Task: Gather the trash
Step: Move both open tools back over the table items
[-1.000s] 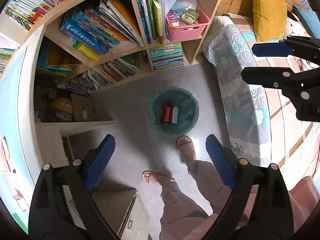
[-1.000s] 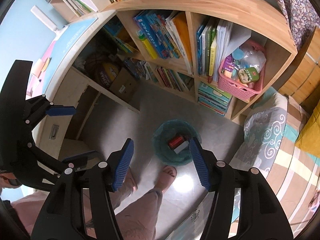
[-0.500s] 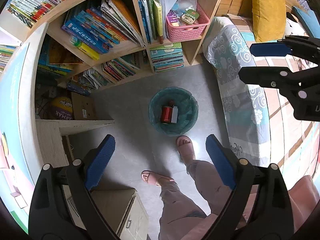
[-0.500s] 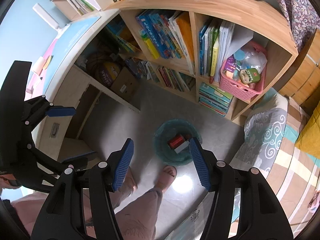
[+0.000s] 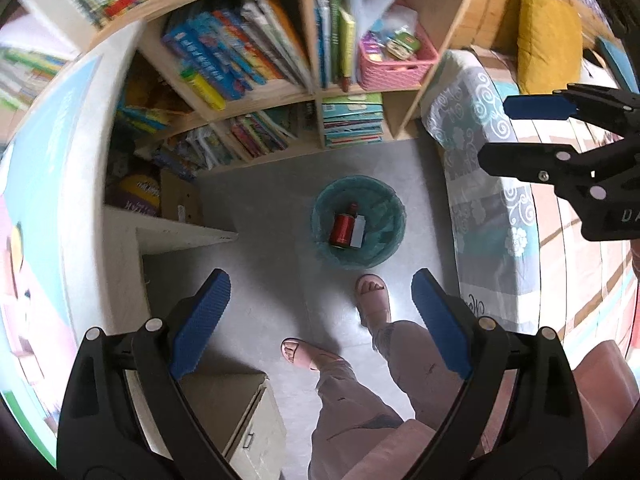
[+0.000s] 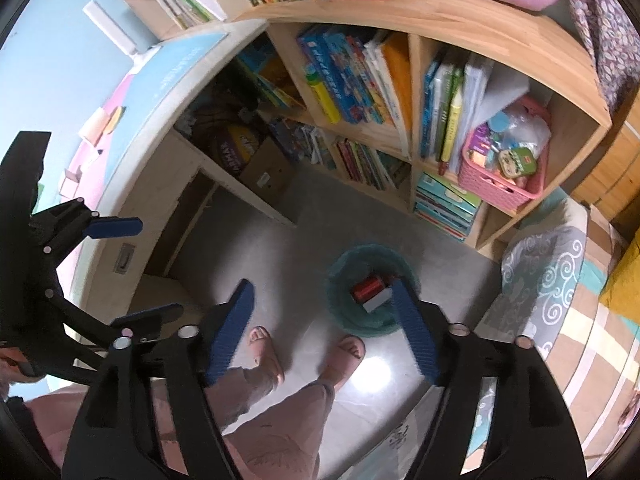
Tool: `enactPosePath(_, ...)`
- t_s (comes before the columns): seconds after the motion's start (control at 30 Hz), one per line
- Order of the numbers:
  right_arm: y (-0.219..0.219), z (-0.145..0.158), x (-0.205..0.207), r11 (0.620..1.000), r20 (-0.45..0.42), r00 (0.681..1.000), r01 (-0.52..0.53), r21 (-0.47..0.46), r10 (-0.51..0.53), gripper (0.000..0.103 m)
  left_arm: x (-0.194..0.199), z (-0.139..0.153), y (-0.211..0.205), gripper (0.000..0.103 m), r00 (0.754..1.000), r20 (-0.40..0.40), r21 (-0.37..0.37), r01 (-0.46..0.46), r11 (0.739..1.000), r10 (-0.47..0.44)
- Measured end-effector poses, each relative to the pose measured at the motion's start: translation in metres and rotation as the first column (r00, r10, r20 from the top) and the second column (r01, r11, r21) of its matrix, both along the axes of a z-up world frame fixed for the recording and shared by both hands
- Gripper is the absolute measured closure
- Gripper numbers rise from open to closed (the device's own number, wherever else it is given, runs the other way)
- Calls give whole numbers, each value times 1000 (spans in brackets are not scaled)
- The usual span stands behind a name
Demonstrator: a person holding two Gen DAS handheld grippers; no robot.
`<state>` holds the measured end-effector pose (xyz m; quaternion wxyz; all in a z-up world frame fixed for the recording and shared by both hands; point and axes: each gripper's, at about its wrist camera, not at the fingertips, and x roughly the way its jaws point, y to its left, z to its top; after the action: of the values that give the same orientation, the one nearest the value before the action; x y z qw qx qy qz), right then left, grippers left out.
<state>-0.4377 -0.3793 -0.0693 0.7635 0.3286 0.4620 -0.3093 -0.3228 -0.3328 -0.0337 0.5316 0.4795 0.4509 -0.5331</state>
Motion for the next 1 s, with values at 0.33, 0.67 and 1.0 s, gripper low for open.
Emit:
enactPosePath(0.33,21,24,81,981,29,982,-182,-62,184,14,78,30,66,7,980,63,-82,-183,980,188)
enactPosePath(0.67,62,40,194,904,6,908,-417,-97,420,14,178,45,159,7,873,97,-131,-465,876,478)
enactPosePath(1.0,121,40,306,800,-29,806,-590,-106,591,14,260,47,255,7,739,106,-146,-650,746,665)
